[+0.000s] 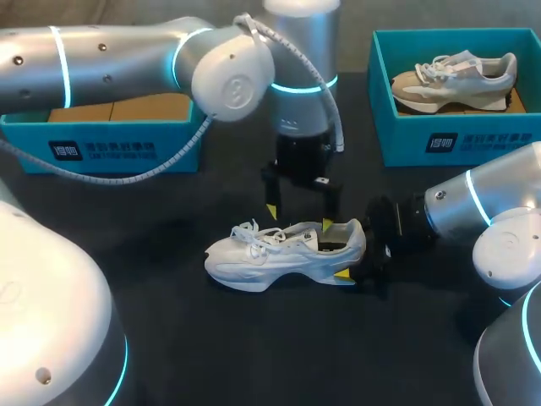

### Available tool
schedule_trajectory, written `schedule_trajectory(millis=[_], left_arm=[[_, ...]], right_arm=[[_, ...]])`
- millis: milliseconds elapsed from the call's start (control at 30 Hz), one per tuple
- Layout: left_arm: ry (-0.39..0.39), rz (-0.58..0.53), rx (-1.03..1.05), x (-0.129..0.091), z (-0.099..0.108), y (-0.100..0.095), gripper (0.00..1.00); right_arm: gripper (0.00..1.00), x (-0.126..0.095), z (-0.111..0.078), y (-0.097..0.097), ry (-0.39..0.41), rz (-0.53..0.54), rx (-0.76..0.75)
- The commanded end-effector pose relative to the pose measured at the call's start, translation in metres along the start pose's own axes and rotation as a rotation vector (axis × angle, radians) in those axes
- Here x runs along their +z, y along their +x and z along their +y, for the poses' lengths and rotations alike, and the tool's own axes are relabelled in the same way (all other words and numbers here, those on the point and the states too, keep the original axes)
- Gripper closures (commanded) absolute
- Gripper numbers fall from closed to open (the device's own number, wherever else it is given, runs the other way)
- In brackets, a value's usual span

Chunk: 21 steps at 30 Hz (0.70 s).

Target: Take the shoe out of the shoebox, open the shoe tongue, remove and reinsert the insole, then place the shoe into the shoebox

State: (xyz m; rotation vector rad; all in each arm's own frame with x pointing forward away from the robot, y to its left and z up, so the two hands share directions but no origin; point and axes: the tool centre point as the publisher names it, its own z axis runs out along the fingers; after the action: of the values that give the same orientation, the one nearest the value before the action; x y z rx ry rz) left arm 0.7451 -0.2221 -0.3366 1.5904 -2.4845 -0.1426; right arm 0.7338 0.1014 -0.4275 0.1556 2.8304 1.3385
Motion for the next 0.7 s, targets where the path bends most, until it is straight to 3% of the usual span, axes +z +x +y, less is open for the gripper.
schedule_trajectory(millis=[33,367,700], left_arm=[[0.000,-0.022,-0.005,0.009,-0.004,0.007,0.00],[-0.014,-0.045,-0.007,0.023,-0.005,0.009,0.00],[-0.040,-0.111,-0.024,0.038,-0.001,-0.002,0.00]], right_arm=[[1.00,0.005,0.000,0.001,0.004,-0.001,0.001],[1.00,0.005,0.000,0.001,0.004,-0.001,0.001],[1.00,0.005,0.000,0.001,0.004,-0.001,0.001]])
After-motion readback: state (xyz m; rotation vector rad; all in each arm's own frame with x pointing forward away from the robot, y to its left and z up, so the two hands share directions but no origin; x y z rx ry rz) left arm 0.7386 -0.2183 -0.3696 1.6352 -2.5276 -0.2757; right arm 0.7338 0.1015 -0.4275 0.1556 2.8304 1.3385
